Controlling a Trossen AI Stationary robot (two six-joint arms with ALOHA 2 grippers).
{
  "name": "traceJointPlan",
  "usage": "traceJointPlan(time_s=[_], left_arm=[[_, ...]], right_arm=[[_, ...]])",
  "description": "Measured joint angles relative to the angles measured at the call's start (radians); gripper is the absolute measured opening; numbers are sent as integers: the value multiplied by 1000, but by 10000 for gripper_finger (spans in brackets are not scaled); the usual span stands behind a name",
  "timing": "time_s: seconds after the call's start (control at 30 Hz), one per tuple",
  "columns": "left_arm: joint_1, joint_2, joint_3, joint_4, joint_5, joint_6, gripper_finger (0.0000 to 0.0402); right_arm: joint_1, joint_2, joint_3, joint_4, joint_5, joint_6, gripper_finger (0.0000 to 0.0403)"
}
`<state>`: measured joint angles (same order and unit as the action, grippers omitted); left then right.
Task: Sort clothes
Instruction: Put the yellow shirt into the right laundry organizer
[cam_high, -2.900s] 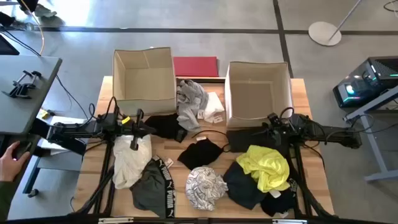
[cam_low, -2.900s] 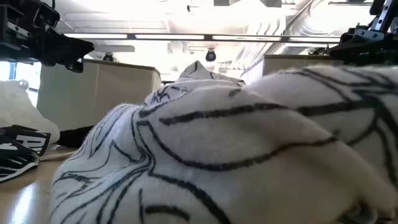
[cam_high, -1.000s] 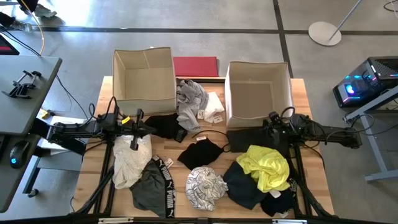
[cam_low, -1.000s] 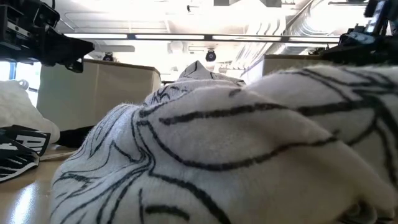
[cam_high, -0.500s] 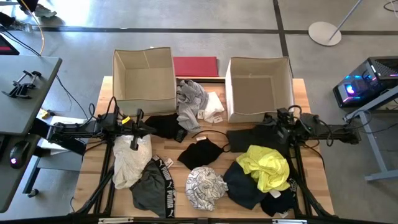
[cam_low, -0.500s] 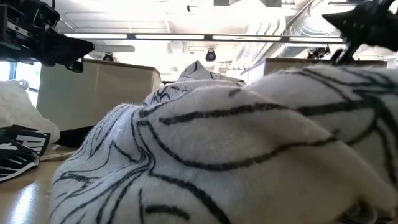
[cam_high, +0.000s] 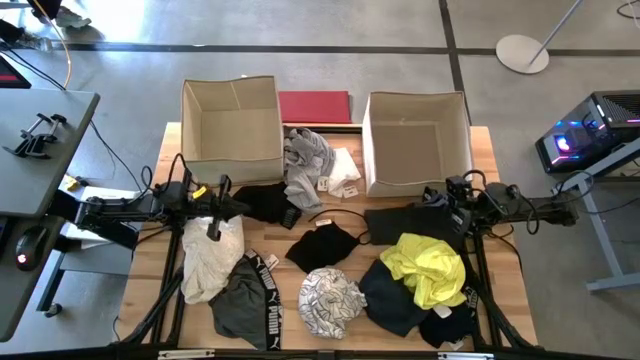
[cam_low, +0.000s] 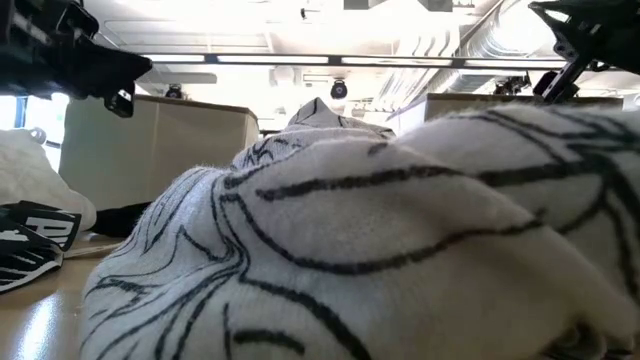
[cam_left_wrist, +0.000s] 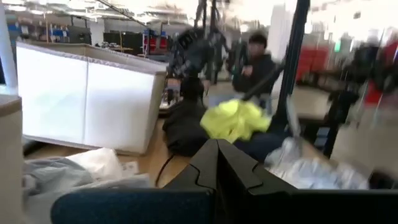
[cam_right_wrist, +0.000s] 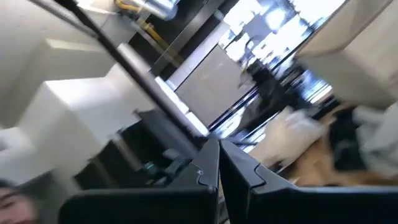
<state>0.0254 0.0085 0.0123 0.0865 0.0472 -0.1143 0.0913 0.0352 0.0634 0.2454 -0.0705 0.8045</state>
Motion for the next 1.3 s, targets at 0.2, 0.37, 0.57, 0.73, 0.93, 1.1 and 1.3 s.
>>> traceJointPlan(time_s=[0.2,0.37,0.57,0.73,0.93,1.1,1.3], left_arm=[[0,0,0,99,-58,-271,0],[0,0,0,96,-138,-289,0],[0,0,0,95,-161,-302,0],[0,0,0,95,-161,-302,0],[0,0,0,94,-161,-302,0],[0,0,0,94,-165,-302,0],[0,0,0,93,-165,-302,0]], right_arm=[[82,100,0,3,-164,24,0],[184,231,37,-19,-246,-56,0],[311,419,250,-282,-239,-185,0],[418,640,505,-713,-110,-211,3],[485,896,707,-1080,-24,-48,64],[495,1037,786,-1159,11,0,170],[491,1149,780,-1240,80,51,275]])
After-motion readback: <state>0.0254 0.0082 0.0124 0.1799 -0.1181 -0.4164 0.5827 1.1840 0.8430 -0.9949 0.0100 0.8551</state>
